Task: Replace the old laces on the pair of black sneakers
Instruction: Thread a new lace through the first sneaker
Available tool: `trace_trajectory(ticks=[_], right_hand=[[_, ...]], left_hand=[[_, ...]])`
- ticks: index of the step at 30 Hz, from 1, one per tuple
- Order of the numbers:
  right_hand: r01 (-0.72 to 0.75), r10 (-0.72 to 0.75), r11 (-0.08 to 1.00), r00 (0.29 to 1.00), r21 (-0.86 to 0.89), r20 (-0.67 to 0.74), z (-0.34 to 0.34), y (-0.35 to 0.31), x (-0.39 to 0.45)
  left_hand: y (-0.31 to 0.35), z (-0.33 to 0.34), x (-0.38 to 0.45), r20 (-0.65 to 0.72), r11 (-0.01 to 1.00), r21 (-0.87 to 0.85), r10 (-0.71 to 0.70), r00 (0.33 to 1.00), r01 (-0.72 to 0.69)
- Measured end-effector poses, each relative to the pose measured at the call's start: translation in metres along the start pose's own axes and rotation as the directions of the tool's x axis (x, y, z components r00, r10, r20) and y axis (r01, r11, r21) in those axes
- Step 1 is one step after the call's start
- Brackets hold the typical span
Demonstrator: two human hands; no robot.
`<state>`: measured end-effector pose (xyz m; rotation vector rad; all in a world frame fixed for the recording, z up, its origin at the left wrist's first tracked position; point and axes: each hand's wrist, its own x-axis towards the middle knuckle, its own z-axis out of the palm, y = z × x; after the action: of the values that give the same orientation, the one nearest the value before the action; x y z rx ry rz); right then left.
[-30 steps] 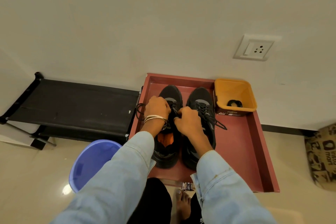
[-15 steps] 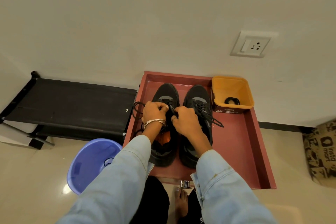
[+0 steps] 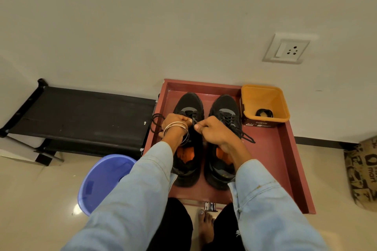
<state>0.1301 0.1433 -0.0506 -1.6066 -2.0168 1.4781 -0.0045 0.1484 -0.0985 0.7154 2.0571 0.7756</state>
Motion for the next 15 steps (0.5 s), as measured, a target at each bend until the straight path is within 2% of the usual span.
trace_trajectory(ticks=[2,5,8,10,13,15], right_hand=[[-0.018,0.023,0.999,0.987,0.032,-0.161,0.004,-0.001,0.005],[-0.045,0.056,0.998,0.92,0.036,-0.387,0.016,-0.004,0.018],[-0.079,0.069,0.997,0.889,-0.003,-0.452,0.022,-0.005,0.025],[-0.093,0.067,0.995,0.891,-0.036,-0.45,0.021,-0.007,0.025],[-0.05,0.03,0.998,0.896,-0.035,-0.444,0.012,-0.015,0.016],[-0.001,-0.003,1.0,0.867,-0.009,-0.499,0.0,-0.028,0.005]], left_hand=[[-0.006,0.002,-0.001,0.009,0.999,0.003,0.042,0.999,-0.042],[-0.017,0.002,-0.002,-0.012,0.982,0.056,0.181,0.983,-0.181],[-0.027,-0.006,-0.009,0.0,0.924,0.123,0.364,0.931,-0.362],[-0.03,-0.014,-0.021,-0.009,0.893,0.172,0.425,0.905,-0.417],[-0.031,-0.022,-0.043,-0.113,0.855,0.329,0.457,0.882,-0.401],[-0.03,-0.025,-0.05,-0.181,0.859,0.362,0.446,0.876,-0.362]])
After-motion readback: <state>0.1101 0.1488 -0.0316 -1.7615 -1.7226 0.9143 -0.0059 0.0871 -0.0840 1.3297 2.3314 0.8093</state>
